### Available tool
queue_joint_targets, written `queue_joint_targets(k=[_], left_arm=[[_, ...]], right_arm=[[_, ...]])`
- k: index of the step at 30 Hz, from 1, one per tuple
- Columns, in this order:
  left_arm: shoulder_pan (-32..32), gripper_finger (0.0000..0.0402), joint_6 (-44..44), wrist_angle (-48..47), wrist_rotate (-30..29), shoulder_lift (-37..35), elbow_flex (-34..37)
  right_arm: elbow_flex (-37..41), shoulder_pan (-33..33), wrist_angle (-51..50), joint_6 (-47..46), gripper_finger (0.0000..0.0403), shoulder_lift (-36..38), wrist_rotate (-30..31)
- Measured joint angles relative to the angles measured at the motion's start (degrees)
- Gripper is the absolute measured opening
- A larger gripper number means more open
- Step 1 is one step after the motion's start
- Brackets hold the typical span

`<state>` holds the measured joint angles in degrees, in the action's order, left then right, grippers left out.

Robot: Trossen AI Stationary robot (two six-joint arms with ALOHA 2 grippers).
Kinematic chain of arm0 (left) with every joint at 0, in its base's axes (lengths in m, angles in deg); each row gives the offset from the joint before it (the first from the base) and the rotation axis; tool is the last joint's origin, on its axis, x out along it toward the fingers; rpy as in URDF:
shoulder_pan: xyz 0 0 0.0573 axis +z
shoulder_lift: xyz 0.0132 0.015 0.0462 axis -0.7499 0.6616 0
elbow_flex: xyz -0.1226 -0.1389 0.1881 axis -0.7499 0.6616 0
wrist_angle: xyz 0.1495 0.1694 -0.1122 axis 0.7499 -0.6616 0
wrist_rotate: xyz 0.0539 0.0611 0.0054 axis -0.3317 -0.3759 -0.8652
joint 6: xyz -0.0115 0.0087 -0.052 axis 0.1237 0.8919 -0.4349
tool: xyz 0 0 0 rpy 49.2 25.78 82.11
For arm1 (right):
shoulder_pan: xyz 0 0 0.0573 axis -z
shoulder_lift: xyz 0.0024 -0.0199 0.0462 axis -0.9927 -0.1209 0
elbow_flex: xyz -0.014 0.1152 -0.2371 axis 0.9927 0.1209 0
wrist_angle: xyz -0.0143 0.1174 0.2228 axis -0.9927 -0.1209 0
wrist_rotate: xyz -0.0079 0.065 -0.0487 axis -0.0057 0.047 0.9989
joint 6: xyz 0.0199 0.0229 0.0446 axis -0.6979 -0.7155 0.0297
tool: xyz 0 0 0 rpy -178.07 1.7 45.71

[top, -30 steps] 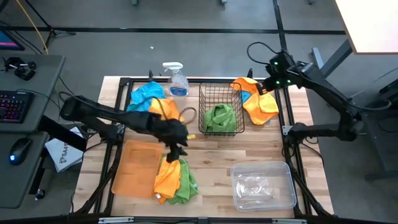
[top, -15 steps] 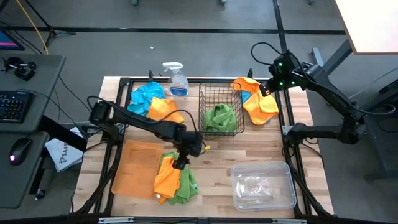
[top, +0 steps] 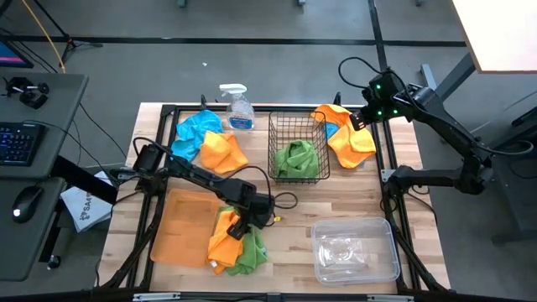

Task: Sort microfiber towel by color & place in baskets
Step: Put the green microfiber cloth into the mesh basket

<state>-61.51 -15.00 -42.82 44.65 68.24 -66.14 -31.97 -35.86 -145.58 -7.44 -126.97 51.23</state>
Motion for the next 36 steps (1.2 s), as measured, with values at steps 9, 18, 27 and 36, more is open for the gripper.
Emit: queue_joint_targets(k=[9, 18, 27, 36], left_arm=[[0.7, 0.0018, -6.3, -4.6, -0.1, -3.3, -3.0], [4.0, 0.0001, -7.4, -7.3, -0.3, -16.3, -8.5], [3.0, 0.0033, -3.1, -9.4, -0.3, -13.6, -8.2], [-1.1, 0.0128, -14.3, -9.3, 0.1, -7.0, -8.2]], right_arm=[[0.0, 0.0, 0.0, 0.2, 0.0000, 0.0, 1.4], [0.0, 0.0, 0.4, -0.3, 0.0000, 0.0, 1.7], [0.0, 0.0, 1.9, -2.0, 0.0000, 0.0, 1.7], [0.0, -0.6, 1.9, -0.9, 0.0000, 0.0, 1.7]])
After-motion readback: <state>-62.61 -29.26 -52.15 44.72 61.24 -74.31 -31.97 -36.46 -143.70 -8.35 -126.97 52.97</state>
